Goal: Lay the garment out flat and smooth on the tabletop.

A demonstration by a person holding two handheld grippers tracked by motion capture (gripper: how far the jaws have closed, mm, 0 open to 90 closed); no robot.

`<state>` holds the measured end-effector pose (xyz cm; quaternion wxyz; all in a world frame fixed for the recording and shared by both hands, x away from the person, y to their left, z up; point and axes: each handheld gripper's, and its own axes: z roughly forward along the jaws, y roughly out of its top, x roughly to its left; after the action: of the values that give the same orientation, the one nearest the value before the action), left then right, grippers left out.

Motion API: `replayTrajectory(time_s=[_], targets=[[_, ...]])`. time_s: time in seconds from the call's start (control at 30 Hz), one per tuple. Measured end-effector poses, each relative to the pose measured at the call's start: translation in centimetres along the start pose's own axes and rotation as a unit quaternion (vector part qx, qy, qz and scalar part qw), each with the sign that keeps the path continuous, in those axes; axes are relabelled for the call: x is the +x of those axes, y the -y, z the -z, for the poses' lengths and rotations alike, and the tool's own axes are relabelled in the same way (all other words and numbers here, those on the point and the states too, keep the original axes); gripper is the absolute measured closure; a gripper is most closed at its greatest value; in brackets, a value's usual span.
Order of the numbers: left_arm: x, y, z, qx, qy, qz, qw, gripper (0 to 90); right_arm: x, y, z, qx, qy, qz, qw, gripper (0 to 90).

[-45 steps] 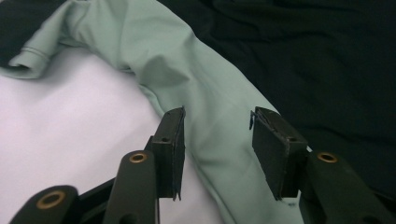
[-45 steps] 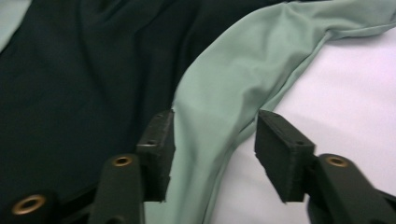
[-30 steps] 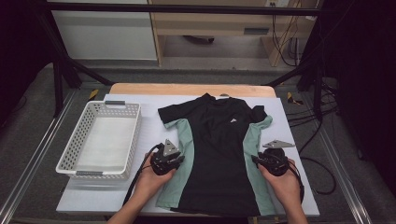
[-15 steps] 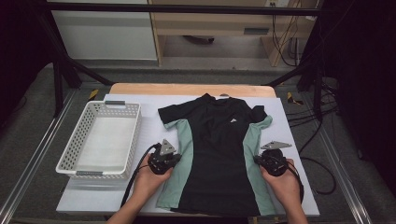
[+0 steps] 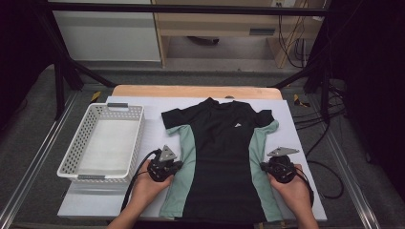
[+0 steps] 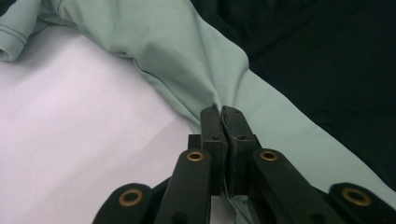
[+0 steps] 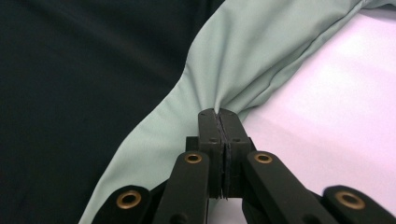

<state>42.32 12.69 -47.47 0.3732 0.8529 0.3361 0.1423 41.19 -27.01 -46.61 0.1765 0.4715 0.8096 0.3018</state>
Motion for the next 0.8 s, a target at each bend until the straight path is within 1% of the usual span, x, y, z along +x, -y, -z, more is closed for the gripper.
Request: replayTrajectory(time_s=[0.1, 0.27, 0.37, 0.4, 0.47, 0.57, 0.6, 0.67, 0.7, 0.73, 0.77, 0.8], targets=[[-0.5, 0.4, 0.5, 0.003, 0.006, -0.002, 1.0, 88.1, 0.2, 0.4, 0.4, 0.008, -0.006, 0.006, 0.9999, 89.7], [-1.8, 0.8, 1.7, 0.02, 0.022, -0.021, 0.9993, 88.1, 0.8, 1.4, 1.4, 0.016, -0.017, 0.02, 0.9995, 89.7], [-2.8, 1.2, 2.2, 0.03, 0.027, -0.03, 0.9987, 88.1, 1.2, 2.0, 2.0, 0.021, -0.024, 0.021, 0.9993, 89.7], [-3.1, 1.4, 2.4, 0.033, 0.028, -0.031, 0.9986, 88.0, 1.3, 2.2, 2.2, 0.022, -0.025, 0.022, 0.9992, 89.6], [-3.6, 1.8, 2.8, 0.033, 0.035, -0.025, 0.9985, 87.8, 1.6, 2.6, 2.7, 0.026, -0.028, 0.024, 0.999, 89.7], [-4.0, 2.2, 3.3, 0.029, 0.031, -0.027, 0.9987, 86.9, 1.9, 2.9, 3.0, 0.026, -0.033, 0.023, 0.9988, 89.0], [-4.0, 2.1, 3.3, 0.026, 0.029, -0.026, 0.9989, 85.8, 1.8, 2.8, 3.0, 0.026, -0.035, 0.02, 0.9988, 87.7], [-3.7, 1.9, 3.3, 0.015, 0.022, -0.024, 0.9994, 82.3, 1.8, 2.5, 3.0, 0.016, -0.035, 0.008, 0.9992, 80.9], [-3.5, 1.9, 3.4, 0.008, 0.017, -0.02, 0.9996, 79.9, 1.7, 2.3, 3.0, 0.009, -0.035, 0.008, 0.9993, 77.1], [-3.4, 1.8, 3.5, 0.002, 0.013, -0.015, 0.9998, 76.6, 1.7, 2.2, 3.0, -0.001, -0.032, 0.008, 0.9995, 70.9], [-3.2, 1.7, 3.5, -0.004, 0.009, -0.01, 0.9999, 72.9, 1.7, 2.1, 3.0, -0.008, -0.03, 0.001, 0.9995, 67.9], [-3.0, 1.7, 3.6, -0.009, 0.007, -0.008, 0.9999, 70.7, 1.6, 2.0, 3.0, -0.017, -0.028, -0.002, 0.9995, 67.4]])
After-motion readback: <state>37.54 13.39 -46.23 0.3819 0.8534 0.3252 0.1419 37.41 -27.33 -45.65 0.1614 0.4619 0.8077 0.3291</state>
